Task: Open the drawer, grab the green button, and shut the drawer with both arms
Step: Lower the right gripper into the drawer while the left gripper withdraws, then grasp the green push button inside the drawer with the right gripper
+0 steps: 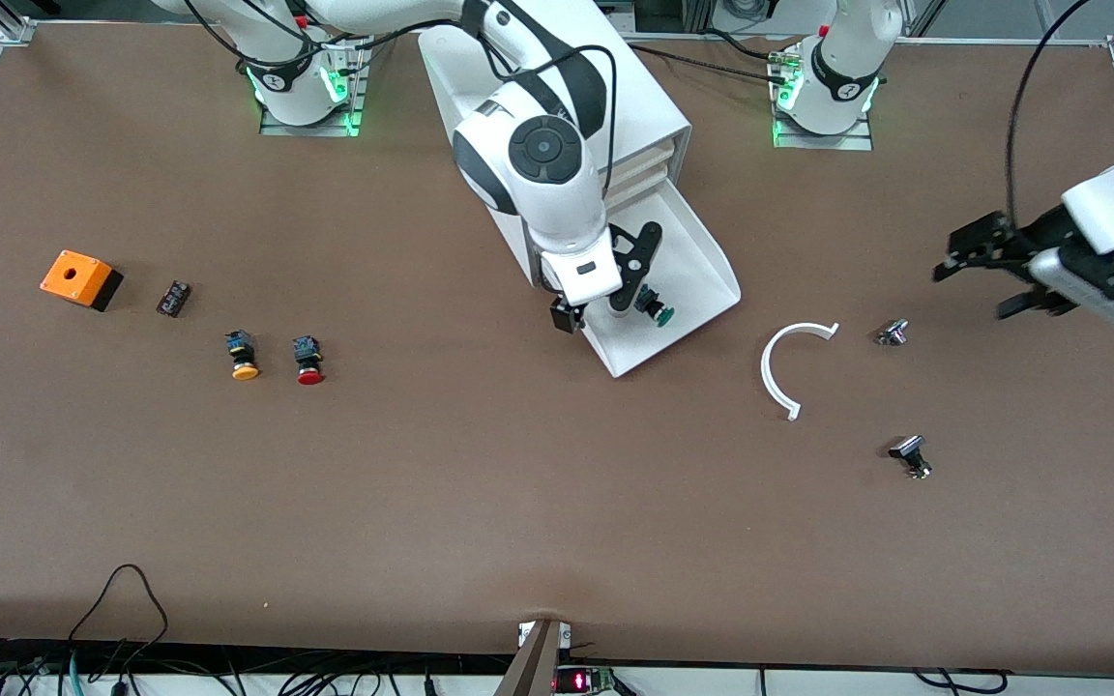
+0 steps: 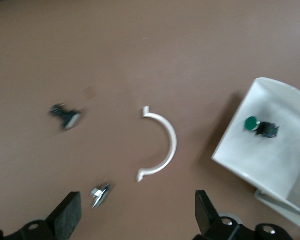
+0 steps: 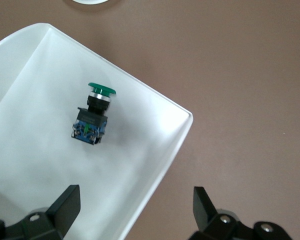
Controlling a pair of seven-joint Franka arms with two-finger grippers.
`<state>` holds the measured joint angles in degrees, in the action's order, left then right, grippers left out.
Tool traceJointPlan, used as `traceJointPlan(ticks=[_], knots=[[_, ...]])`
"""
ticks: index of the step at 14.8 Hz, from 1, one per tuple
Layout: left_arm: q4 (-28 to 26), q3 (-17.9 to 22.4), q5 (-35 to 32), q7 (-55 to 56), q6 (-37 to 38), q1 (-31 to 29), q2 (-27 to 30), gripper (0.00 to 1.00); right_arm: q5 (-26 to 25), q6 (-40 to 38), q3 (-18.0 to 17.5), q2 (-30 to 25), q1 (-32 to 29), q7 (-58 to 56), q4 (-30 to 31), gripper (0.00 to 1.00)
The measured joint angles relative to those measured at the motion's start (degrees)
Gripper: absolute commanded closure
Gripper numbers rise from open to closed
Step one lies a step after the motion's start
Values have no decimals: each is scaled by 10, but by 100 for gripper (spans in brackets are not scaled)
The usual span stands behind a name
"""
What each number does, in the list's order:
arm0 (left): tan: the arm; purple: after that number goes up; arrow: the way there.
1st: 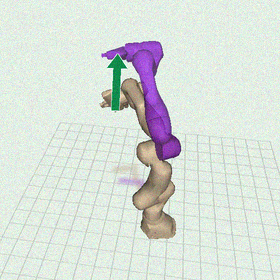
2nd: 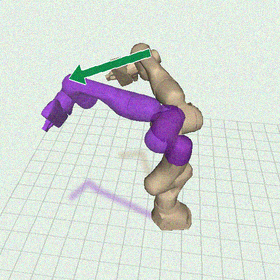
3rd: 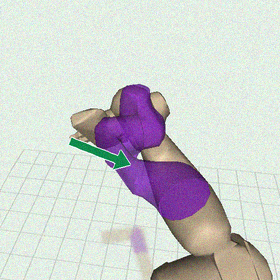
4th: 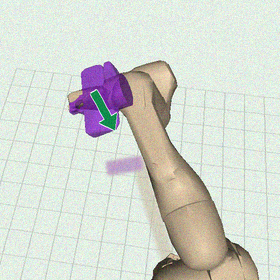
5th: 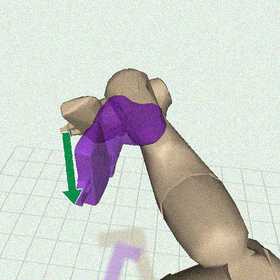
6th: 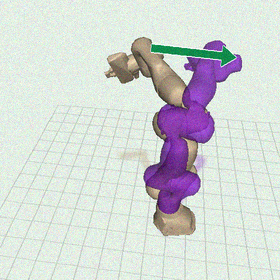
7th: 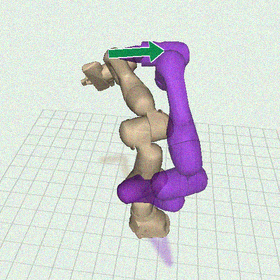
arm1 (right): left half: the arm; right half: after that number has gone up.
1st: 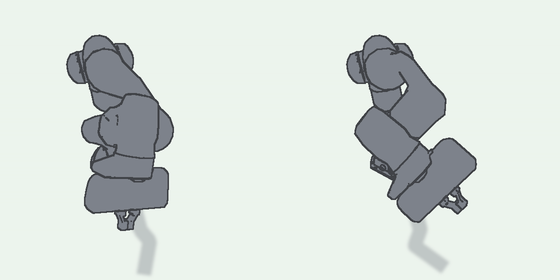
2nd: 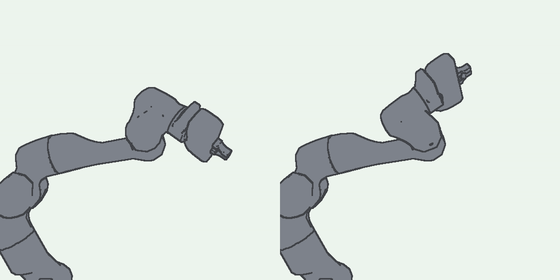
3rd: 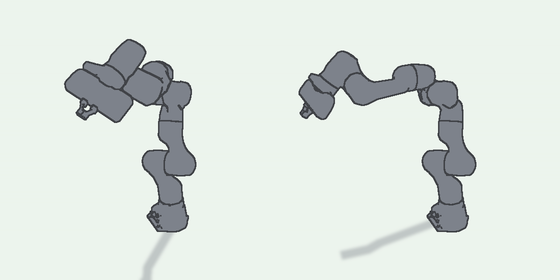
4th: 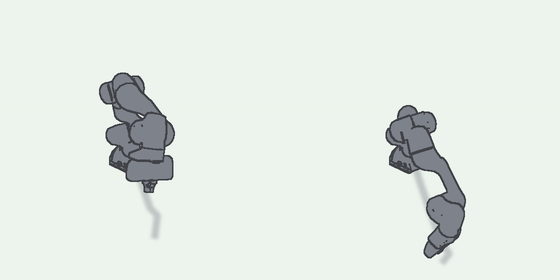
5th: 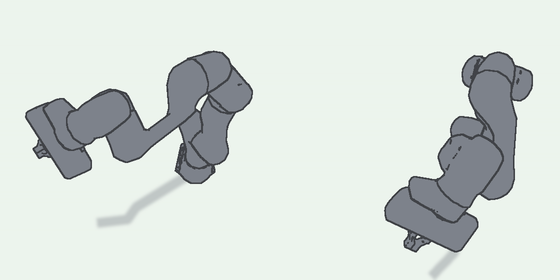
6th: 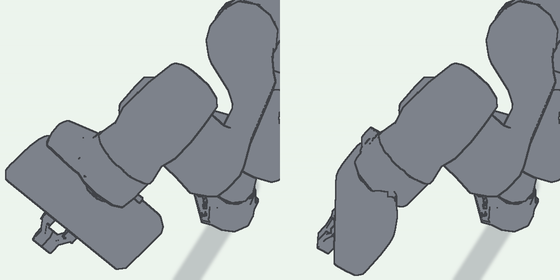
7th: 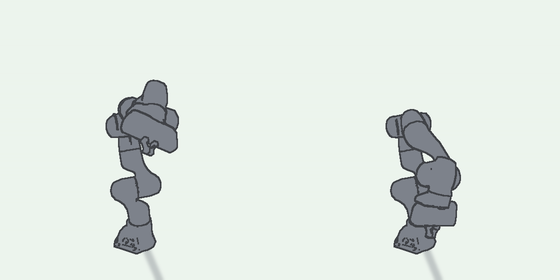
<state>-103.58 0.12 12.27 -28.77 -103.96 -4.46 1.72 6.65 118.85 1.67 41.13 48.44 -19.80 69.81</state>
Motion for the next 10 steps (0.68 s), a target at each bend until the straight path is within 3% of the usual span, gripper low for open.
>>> traceJointPlan(ticks=[4, 10], knots=[[54, -4, -101, 122, 79, 2, 3, 0, 0, 30, 1, 23, 15, 21, -2, 0], [54, -14, -130, 221, 99, 6, 1, 0, 0, 54, 1, 68, 38, 47, -31, 0]])
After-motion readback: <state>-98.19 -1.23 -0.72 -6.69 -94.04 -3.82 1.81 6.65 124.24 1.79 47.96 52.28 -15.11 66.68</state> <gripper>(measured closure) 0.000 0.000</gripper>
